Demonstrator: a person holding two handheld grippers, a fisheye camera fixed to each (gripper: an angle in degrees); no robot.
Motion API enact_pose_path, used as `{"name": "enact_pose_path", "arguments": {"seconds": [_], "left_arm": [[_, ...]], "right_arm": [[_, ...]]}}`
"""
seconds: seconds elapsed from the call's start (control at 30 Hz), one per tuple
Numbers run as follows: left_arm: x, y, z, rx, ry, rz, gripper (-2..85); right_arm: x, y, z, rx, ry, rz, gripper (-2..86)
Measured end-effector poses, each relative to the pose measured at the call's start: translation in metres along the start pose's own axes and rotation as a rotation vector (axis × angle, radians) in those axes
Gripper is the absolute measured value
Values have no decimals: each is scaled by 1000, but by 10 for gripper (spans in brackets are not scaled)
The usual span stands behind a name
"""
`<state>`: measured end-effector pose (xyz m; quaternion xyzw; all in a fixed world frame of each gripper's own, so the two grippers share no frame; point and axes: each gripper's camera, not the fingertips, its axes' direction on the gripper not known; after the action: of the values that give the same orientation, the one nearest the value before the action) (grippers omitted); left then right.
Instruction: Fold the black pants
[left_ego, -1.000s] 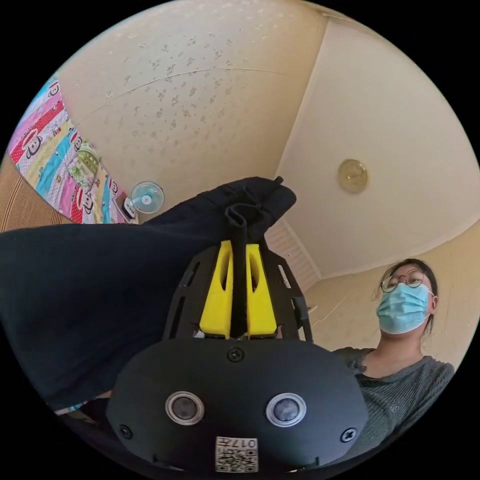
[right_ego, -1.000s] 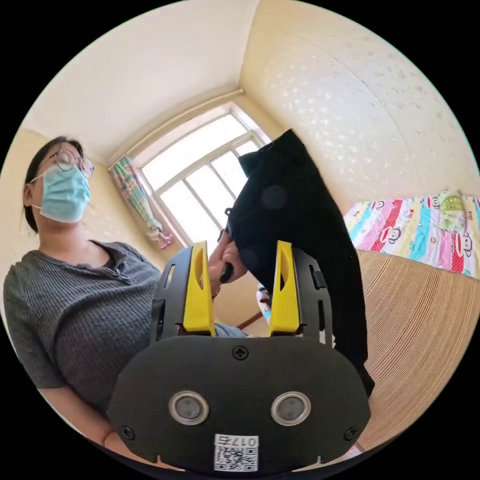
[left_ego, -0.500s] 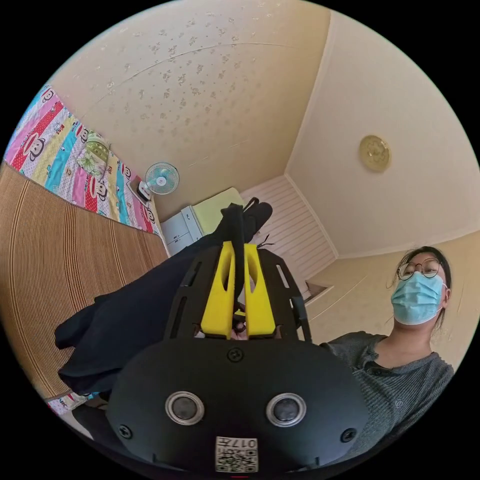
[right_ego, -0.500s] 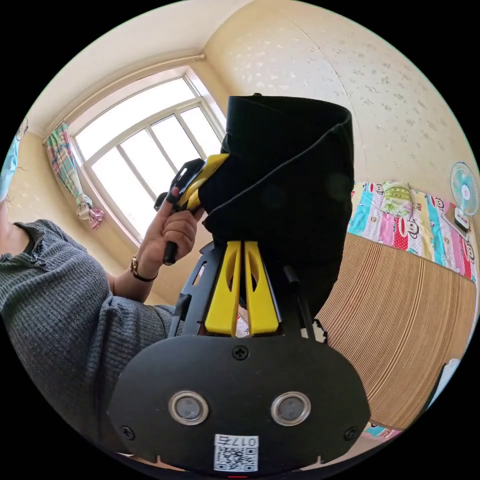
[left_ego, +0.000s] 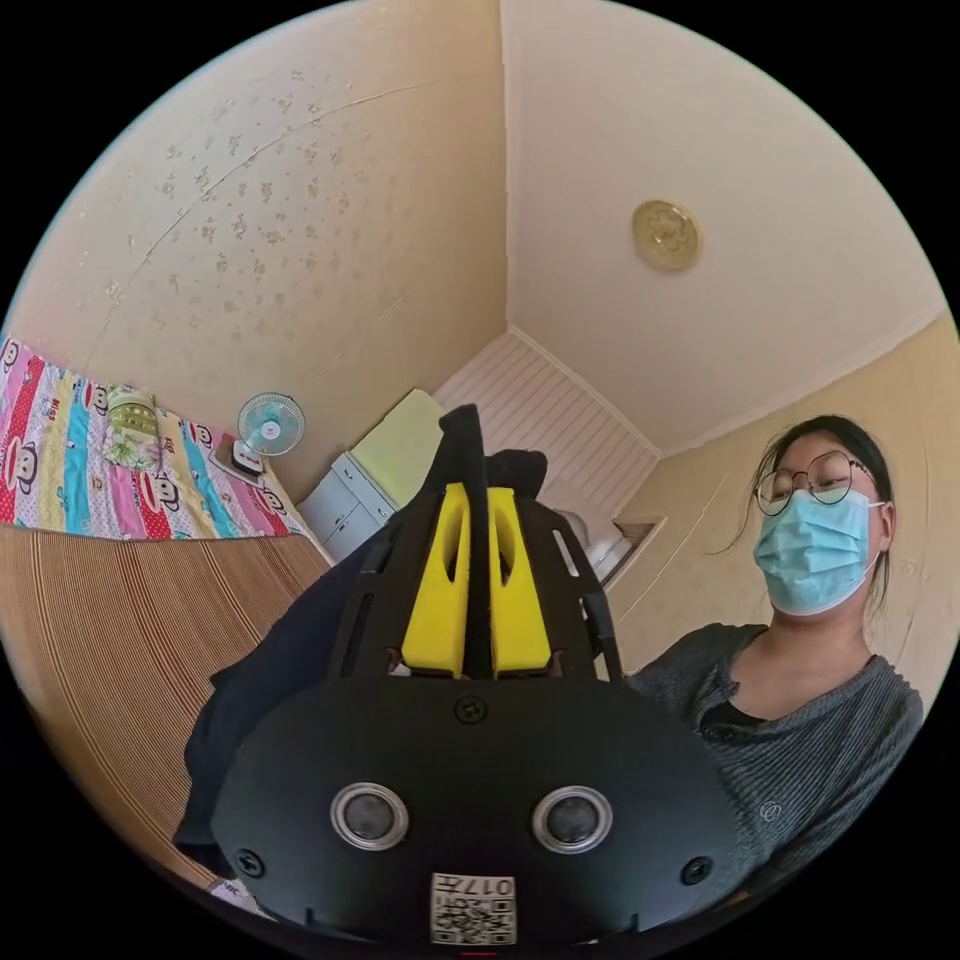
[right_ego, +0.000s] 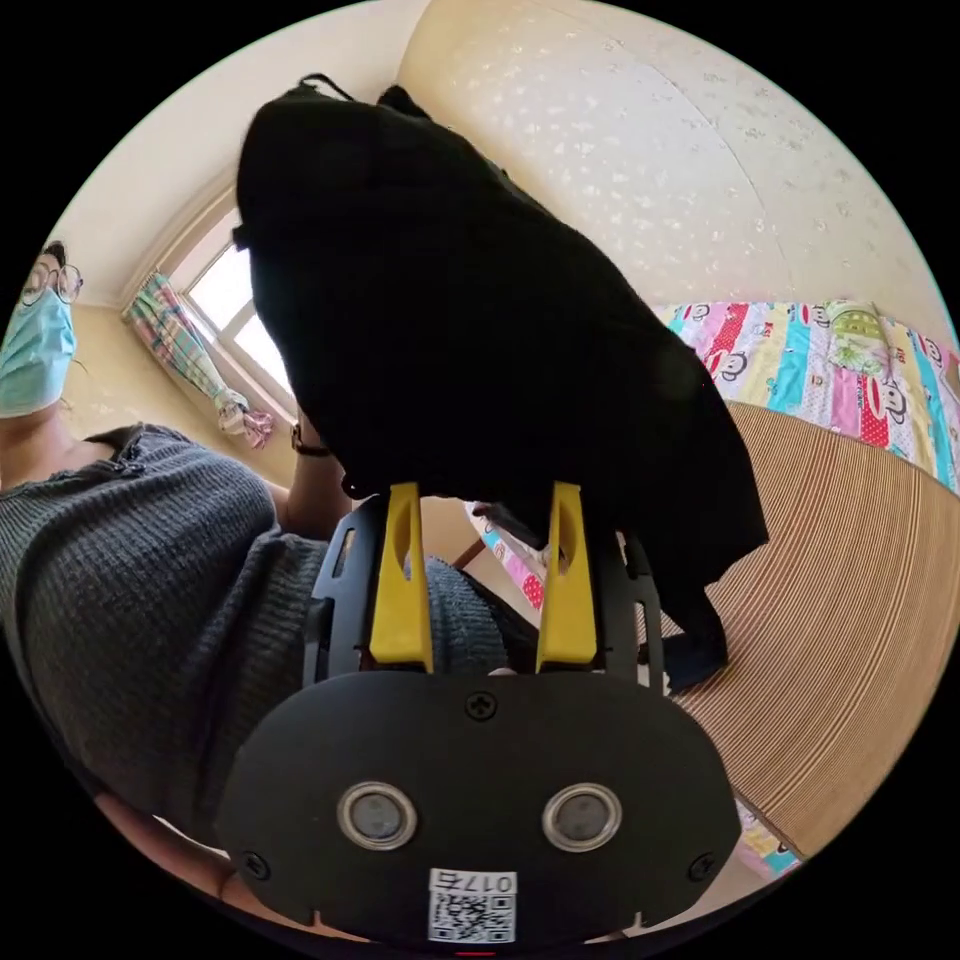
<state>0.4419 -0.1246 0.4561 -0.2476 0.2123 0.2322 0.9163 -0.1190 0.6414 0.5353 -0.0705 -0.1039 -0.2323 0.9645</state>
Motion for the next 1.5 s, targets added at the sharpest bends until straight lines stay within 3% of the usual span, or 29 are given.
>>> {"name": "enact_pose_path", "arguments": {"seconds": [0.17,0.37,0.43,0.53,0.67,0.8,0.87,0.97,1.13,1.33,1.5], "left_arm": [[27,-13,7,32,60,25,2],[50,-38,5,116,151,-19,0],[60,-47,9,120,188,-32,0],[79,-60,13,120,209,-19,0],[98,-71,6,160,203,-4,2],[105,-75,-14,193,141,-36,6],[106,-74,-26,192,85,-39,7],[107,-63,-46,187,-13,-39,9],[103,-29,-73,176,-46,-6,15],[91,14,-67,-59,-182,-34,53],[98,66,-6,-238,-411,-44,160]], "right_arm": [[-48,15,39,10,247,-111,207],[-112,23,93,1,680,-303,234],[-137,26,111,91,916,-340,231],[-174,28,128,246,1055,-468,217],[-192,13,147,296,1077,-544,186],[-222,5,142,451,1155,-570,54],[-235,-1,126,523,1184,-553,47],[-254,-20,81,655,1208,-449,37],[-262,-62,-9,850,1035,-168,21],[-335,-84,-26,1045,1049,-244,16],[-392,-108,-31,1134,997,-293,15]]}}
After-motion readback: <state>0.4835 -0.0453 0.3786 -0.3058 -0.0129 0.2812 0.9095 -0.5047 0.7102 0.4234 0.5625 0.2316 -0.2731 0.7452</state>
